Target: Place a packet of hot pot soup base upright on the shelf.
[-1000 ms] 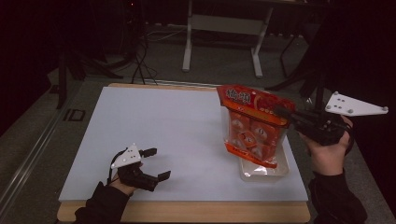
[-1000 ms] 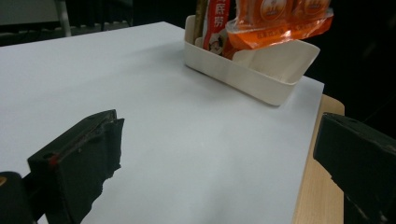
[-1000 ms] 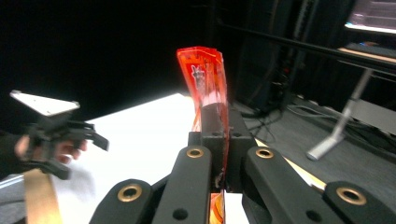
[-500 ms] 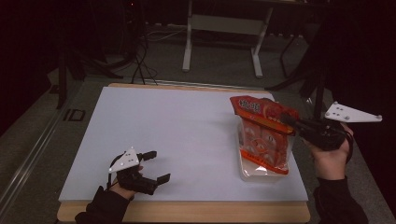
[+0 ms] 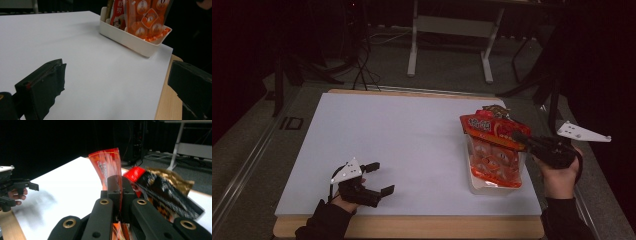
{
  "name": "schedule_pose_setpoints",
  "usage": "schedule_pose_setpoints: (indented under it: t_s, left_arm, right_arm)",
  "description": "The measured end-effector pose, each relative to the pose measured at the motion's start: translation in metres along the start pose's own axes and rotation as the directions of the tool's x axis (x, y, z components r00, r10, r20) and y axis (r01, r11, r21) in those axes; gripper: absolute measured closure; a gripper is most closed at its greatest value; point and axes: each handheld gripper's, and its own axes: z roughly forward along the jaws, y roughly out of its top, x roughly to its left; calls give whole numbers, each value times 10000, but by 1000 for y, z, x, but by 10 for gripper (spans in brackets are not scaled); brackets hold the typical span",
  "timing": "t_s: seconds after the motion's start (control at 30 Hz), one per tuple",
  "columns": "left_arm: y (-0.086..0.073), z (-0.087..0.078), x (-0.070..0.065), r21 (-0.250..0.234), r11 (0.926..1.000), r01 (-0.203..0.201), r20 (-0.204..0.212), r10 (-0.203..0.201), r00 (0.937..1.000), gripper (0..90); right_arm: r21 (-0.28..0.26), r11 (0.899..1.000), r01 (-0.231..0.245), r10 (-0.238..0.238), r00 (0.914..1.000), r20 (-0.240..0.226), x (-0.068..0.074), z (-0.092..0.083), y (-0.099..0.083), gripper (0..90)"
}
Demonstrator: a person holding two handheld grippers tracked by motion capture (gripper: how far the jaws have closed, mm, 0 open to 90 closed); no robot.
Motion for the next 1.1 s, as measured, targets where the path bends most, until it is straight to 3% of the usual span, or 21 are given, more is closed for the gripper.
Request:
schedule_pose_setpoints:
  t_s: [0.17,0.33,0.43,0.5,0.57,0.8,0.83,1.1]
  left_arm:
    - [-2,1,1,43,10000,46,-6,-46,10000,13]
    - [-3,2,1,84,10000,53,-9,-53,10000,14]
    - [-4,2,3,81,9999,112,-54,-112,9999,14]
    - [-4,1,3,59,9999,139,-40,-139,9999,13]
    - [-4,1,3,70,9999,149,-76,-148,9999,13]
    - [-4,2,3,80,9998,175,-41,-175,9998,13]
    - [-4,1,3,60,9998,204,-33,-204,9998,13]
    - [-4,0,3,46,9998,199,-83,-198,9998,13]
  right_arm:
    - [-220,9993,-305,304,9995,-62,-4,-3,-8,900]
    - [-361,9976,-590,596,9981,157,-9,-10,-18,900]
    - [17,9978,-660,658,9964,543,-11,-10,-26,900]
    - [-256,9953,-931,937,9953,244,-15,-12,-34,900]
    - [-285,9954,-916,929,9945,480,-16,-16,-36,900]
    - [-329,9949,-950,968,9936,576,-19,-17,-35,878]
    - [-255,9940,-1061,1073,9929,508,-18,-16,-33,825]
    - [-339,9982,-491,511,9968,620,0,-19,-13,507]
